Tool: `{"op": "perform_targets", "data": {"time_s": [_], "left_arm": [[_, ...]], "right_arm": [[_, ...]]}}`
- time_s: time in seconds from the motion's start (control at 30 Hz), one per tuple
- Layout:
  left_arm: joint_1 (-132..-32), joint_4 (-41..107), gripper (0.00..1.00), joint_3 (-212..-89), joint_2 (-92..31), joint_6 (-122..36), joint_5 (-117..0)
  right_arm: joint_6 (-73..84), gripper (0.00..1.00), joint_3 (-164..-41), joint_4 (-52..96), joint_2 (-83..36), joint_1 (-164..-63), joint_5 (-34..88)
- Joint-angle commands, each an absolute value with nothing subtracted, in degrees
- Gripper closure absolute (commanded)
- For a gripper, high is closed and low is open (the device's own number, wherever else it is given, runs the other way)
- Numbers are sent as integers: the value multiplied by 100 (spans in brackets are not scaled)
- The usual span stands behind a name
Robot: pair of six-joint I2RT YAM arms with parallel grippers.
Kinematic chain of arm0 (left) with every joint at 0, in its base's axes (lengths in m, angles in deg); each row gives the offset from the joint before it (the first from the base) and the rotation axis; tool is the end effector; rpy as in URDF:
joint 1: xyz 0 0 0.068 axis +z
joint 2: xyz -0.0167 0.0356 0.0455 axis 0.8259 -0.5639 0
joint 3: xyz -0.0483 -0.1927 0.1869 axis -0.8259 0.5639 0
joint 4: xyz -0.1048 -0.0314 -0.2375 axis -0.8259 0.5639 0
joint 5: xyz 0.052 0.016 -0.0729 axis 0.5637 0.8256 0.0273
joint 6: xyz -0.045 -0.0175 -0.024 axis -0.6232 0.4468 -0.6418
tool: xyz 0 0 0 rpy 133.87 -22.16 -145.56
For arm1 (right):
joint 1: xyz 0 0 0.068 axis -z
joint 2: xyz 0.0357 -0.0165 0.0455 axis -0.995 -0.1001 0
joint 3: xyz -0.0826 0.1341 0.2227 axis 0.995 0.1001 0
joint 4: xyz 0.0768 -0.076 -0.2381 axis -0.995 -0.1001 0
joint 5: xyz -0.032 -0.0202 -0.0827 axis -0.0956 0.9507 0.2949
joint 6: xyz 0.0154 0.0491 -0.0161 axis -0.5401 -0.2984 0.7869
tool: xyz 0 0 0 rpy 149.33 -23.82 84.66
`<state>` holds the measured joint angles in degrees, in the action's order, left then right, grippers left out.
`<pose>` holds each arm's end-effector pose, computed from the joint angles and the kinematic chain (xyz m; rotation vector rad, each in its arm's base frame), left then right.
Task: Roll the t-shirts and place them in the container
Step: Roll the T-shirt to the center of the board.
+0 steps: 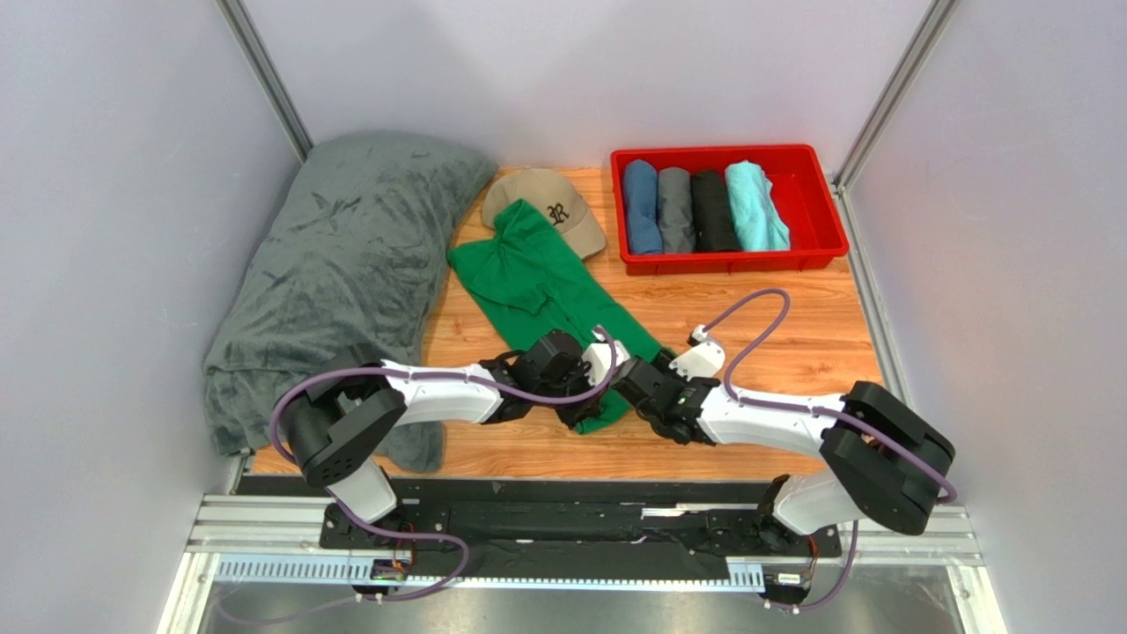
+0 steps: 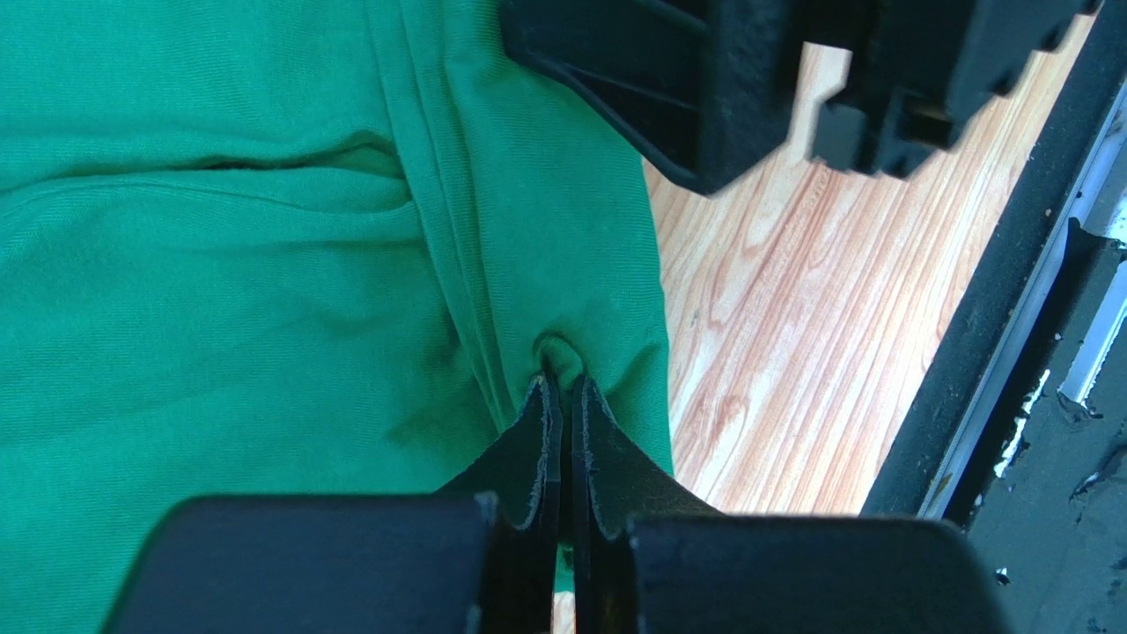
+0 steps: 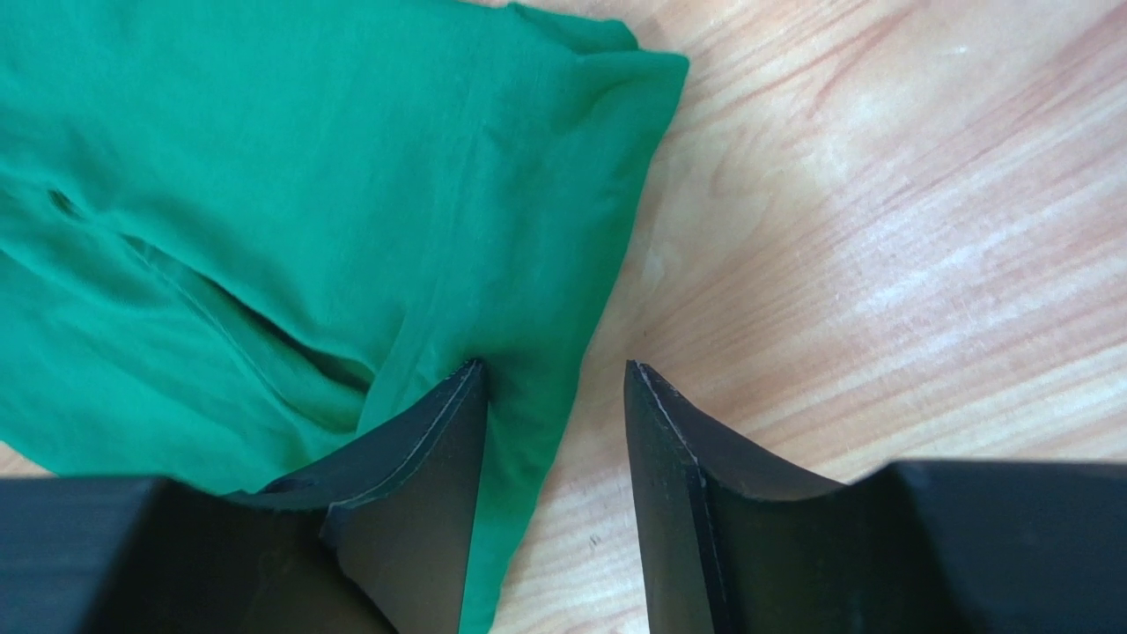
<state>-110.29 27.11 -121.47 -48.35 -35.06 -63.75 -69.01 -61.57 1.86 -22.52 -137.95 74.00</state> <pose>0.1776 -0.2646 0.1534 1.1563 2.1245 -0.7711 0.1544 0.1721 0.1481 0.7345 2.2427 0.1349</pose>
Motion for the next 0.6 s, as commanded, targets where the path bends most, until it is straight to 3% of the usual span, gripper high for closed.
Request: {"op": "perform_targets", "data": {"time_s": [0.0, 0.3, 0.47, 0.5, 0.57], "left_arm": [[-10999, 2817, 100, -12066, -4641, -3511, -6517], [-10999, 2695, 100, -11969, -4483, -3520, -6728], [-10999, 2563, 100, -11873, -4273, -3493, -6868], [-10999, 2545, 100, -11864, -4246, -3476, -6860], [-10999, 2562, 97, -11872, -4123, -3432, -6781]], "right_arm": [[-6959, 53, -6324, 528, -2385, -13664, 7868], [-6722, 54, -6666, 686, -2736, -13436, 7746], [-6677, 70, -6982, 292, -2939, -13356, 7578], [-6677, 79, -7096, 160, -2965, -13339, 7535], [-6712, 88, -7246, -262, -2992, -13321, 7491]]}}
